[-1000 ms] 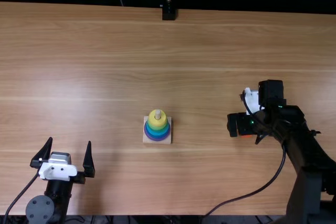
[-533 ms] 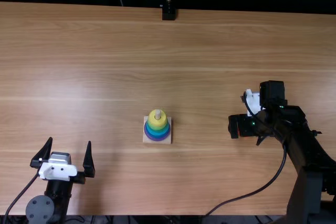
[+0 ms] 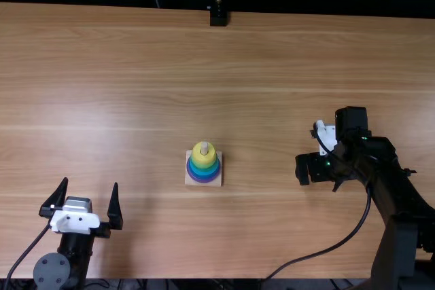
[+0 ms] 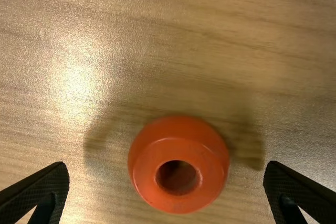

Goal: Build the Hanoi tower: stack the rings onto the peg from bottom to top in this color order: purple, dark blue, light blue, dark green, light green, yellow, orange.

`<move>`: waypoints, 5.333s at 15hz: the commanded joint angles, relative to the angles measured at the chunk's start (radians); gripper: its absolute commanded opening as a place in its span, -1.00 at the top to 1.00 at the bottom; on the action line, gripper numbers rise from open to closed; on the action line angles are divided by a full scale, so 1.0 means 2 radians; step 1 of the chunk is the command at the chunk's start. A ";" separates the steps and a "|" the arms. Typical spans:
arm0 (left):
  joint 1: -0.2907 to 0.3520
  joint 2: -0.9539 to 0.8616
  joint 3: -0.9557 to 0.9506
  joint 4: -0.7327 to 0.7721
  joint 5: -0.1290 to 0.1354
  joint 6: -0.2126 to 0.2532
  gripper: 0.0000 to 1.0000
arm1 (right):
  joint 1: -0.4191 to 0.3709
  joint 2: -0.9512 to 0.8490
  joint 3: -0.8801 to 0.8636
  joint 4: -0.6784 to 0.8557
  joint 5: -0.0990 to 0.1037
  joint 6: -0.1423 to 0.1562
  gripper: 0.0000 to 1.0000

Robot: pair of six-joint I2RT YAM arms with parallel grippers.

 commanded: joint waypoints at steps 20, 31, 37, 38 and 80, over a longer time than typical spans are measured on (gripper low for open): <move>0.004 -0.006 -0.010 0.000 0.002 0.004 -1.00 | 0.001 0.000 0.080 -0.073 0.002 -0.007 1.00; 0.004 -0.006 -0.010 0.000 0.002 0.004 -1.00 | 0.143 -0.015 0.283 -0.216 -0.004 -0.034 1.00; 0.004 -0.006 -0.010 0.000 0.003 0.004 -1.00 | 0.257 -0.014 0.377 -0.279 -0.004 -0.035 1.00; 0.004 -0.006 -0.010 0.000 0.003 0.004 -1.00 | 0.269 -0.013 0.396 -0.293 -0.004 -0.034 1.00; 0.004 -0.006 -0.010 0.000 0.003 0.004 -1.00 | 0.360 0.094 0.512 -0.325 -0.004 0.013 1.00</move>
